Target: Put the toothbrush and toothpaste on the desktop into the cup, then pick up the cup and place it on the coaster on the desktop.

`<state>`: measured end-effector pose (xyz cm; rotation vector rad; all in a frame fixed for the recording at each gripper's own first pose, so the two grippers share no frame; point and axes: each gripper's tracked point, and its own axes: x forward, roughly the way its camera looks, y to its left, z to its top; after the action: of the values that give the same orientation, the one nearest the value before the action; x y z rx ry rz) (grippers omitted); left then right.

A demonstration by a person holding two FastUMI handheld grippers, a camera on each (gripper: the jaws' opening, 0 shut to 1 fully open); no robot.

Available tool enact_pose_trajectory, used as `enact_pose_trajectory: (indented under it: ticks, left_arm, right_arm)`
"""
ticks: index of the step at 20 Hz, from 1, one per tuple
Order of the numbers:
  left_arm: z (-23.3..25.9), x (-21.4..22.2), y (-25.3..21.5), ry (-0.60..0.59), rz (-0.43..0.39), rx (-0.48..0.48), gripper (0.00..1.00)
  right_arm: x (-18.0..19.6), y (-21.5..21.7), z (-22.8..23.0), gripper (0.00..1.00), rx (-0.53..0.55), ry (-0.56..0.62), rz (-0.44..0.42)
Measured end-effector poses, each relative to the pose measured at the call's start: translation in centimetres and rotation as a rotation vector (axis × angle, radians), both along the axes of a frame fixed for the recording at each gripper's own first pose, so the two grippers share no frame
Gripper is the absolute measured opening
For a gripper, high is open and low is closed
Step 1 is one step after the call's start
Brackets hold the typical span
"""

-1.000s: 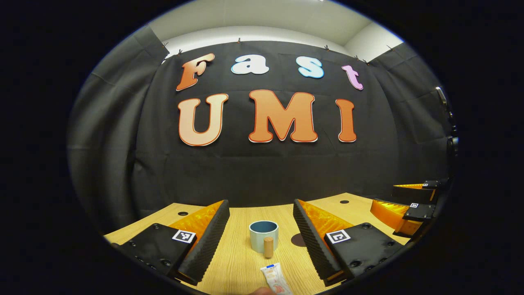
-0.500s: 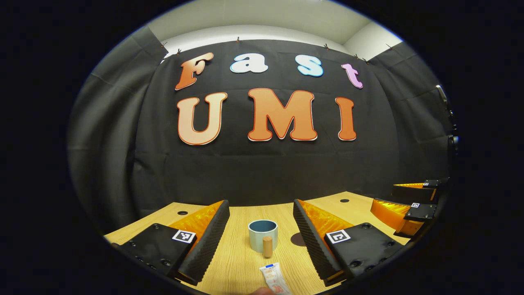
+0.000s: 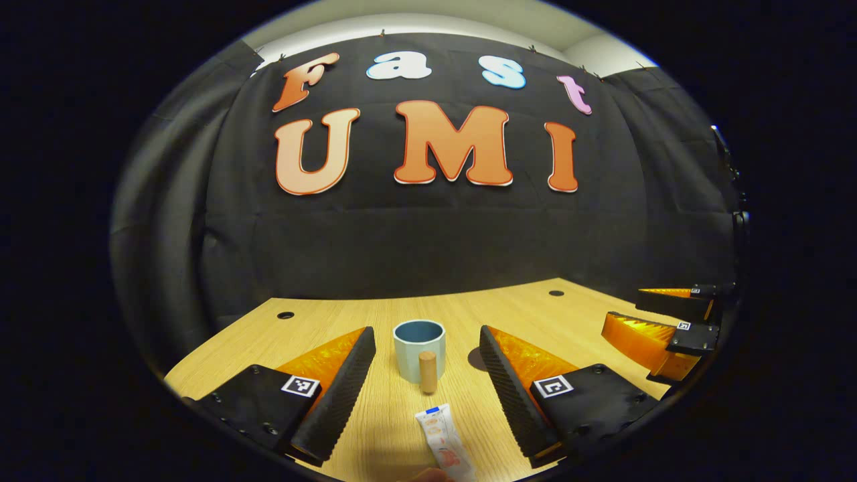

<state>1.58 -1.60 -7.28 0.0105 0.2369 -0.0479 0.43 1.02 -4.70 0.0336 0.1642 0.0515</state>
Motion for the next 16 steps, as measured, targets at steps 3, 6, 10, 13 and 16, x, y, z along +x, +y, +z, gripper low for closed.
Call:
enact_pose_trajectory:
  ticks: [3, 6, 10, 13, 16]
  left_arm:
    - [-2.1, 0.3, -0.1, 0.084, -0.006, -0.015, 1.0]
    - [-4.3, 0.4, 0.2, 0.183, -0.003, 0.0, 1.0]
    - [-5.8, 0.2, 0.0, 0.283, -0.008, 0.014, 1.0]
    - [-8.3, -0.1, 0.1, 0.367, 0.0, 0.013, 1.0]
    - [-10.0, -0.7, 0.0, 0.461, 0.007, -0.012, 1.0]
  right_arm:
    - [0.0, 0.3, -1.3, 0.98, 0.017, 0.082, 0.034]
    - [-0.2, 0.4, -3.1, 0.98, 0.059, 0.171, 0.047]
    - [-0.1, 0.4, -5.6, 0.99, 0.079, 0.271, 0.045]
    - [-0.3, 0.9, -7.0, 0.98, 0.09, 0.334, 0.066]
    - [-0.2, 1.0, -8.1, 0.98, 0.084, 0.406, 0.078]
